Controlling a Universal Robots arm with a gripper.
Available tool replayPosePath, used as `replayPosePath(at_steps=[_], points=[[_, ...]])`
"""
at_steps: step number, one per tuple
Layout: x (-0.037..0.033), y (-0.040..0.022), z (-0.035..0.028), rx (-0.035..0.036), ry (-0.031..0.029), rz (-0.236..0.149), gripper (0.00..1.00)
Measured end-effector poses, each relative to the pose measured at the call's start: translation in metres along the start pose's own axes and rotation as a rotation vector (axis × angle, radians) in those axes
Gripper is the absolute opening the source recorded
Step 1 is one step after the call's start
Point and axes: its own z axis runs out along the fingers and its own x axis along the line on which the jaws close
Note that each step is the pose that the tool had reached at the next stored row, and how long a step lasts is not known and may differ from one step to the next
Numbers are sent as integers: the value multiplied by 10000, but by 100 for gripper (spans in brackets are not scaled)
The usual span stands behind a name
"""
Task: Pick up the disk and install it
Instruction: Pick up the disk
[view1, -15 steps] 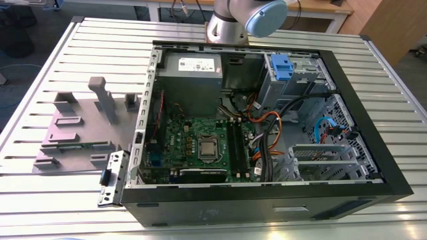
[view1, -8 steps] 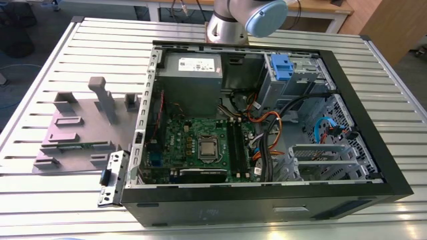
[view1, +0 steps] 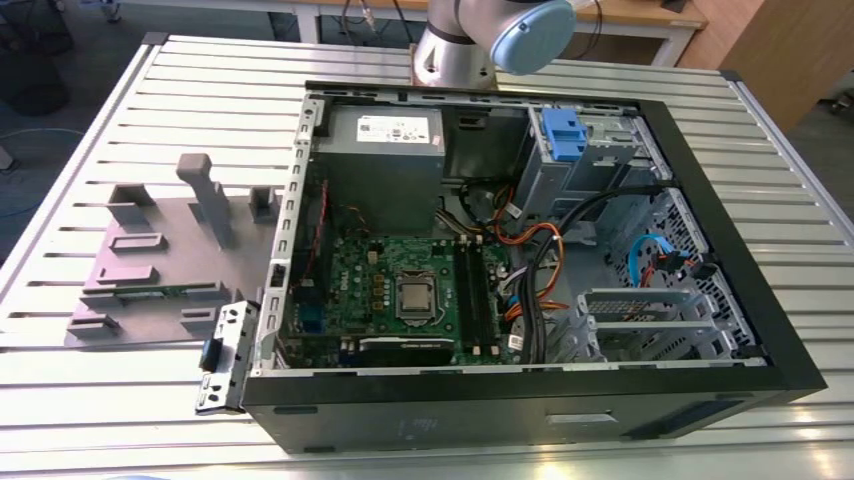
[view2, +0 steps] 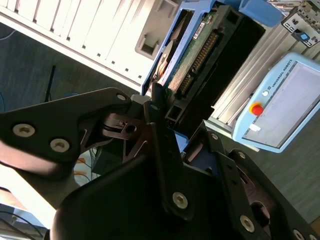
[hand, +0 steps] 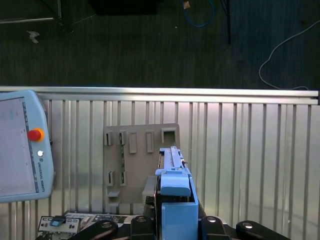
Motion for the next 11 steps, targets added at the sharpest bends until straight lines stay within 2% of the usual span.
replayPosePath(at_steps=[11], points=[[3,-3,-69,0,0,0,36]])
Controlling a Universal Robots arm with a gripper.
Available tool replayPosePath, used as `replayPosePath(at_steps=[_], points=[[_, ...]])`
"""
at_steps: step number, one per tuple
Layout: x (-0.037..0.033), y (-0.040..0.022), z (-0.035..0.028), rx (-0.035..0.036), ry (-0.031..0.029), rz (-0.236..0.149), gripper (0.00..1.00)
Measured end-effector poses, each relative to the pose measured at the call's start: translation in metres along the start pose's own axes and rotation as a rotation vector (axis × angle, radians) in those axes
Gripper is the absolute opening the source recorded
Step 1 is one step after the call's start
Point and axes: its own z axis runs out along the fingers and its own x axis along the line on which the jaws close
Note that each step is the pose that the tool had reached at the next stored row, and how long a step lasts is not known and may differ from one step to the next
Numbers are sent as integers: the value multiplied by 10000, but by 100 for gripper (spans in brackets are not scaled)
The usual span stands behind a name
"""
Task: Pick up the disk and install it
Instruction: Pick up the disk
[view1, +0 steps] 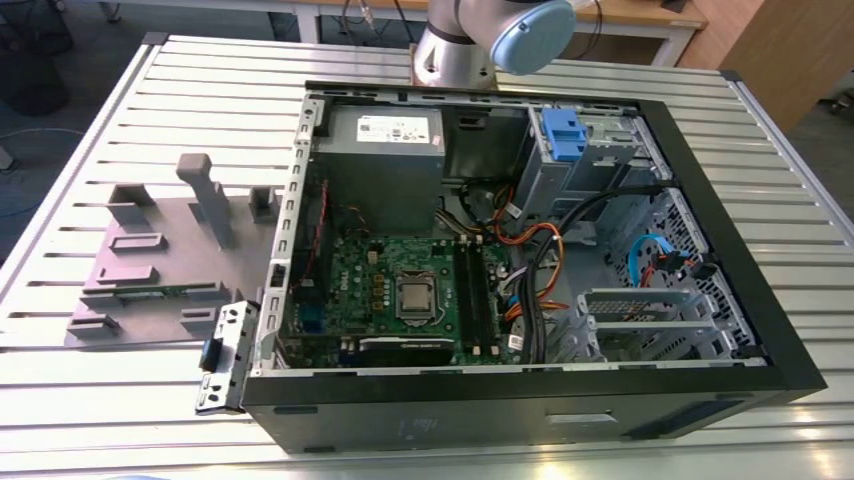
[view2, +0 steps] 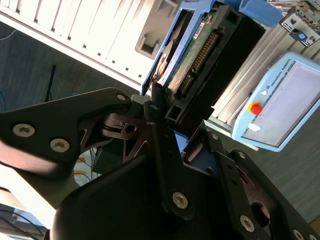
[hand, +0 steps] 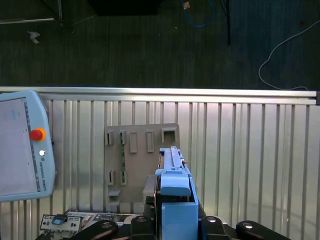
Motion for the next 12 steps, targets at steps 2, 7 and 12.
replayPosePath(at_steps=[2,7,12], points=[[1,0,-11,0,0,0,36],[2,-1,-40,0,0,0,36],[3,-2,-69,1,0,0,36]])
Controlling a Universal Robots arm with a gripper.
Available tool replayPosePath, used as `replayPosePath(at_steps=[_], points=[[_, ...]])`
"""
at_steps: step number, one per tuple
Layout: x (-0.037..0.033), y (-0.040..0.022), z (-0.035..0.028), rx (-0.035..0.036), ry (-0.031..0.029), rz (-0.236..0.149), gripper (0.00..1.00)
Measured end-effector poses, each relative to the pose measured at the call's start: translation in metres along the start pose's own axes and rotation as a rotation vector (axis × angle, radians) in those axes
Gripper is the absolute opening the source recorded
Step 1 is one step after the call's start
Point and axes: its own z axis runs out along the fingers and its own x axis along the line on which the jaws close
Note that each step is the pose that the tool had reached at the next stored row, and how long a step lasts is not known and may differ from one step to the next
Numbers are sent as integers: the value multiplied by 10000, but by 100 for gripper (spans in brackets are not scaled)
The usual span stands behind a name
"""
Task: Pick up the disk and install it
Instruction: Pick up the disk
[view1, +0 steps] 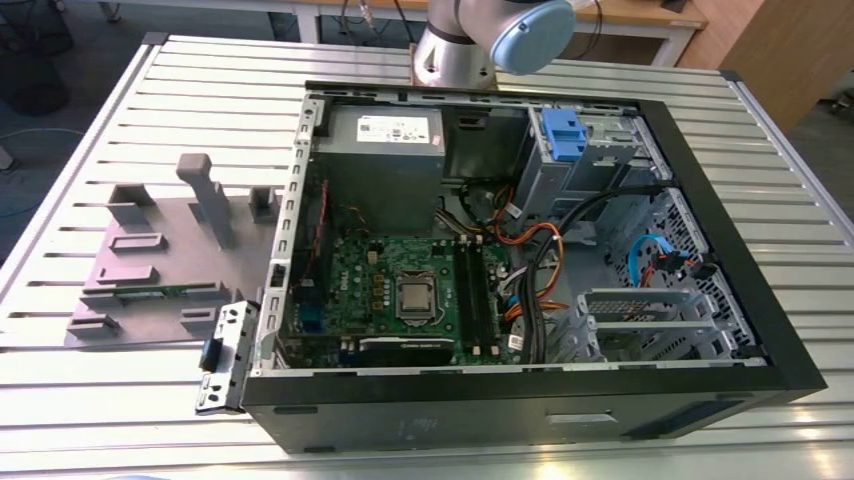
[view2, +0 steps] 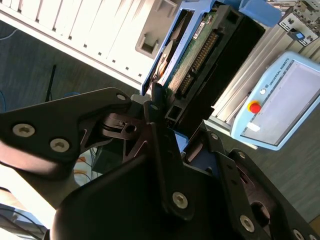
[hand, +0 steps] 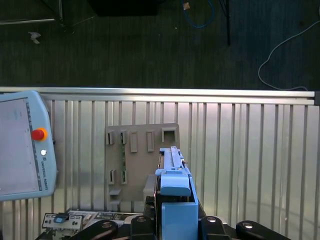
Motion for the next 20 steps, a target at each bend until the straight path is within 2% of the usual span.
replayPosePath(at_steps=[20], points=[[4,-4,-114,0,0,0,36]])
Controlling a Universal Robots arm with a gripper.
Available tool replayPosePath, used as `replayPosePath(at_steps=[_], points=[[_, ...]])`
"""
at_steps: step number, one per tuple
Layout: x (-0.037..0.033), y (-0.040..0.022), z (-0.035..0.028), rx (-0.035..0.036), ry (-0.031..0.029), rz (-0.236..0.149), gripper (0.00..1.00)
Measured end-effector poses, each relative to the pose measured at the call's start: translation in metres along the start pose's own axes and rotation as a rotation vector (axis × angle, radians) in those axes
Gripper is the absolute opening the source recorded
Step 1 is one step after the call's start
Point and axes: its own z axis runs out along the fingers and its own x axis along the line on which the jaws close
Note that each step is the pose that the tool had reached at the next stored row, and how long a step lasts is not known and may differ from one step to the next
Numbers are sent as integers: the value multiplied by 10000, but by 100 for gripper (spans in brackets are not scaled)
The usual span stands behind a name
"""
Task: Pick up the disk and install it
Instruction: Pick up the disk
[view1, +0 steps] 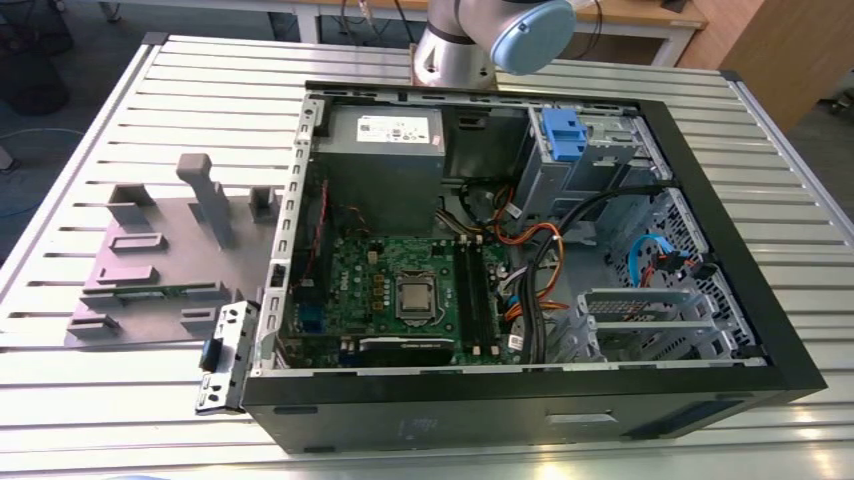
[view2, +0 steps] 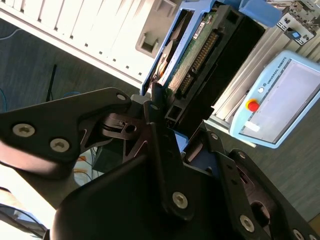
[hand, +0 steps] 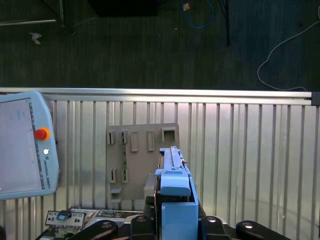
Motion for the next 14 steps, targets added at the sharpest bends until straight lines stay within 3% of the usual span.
replayPosePath(at_steps=[14], points=[[3,-3,-87,0,0,0,36]])
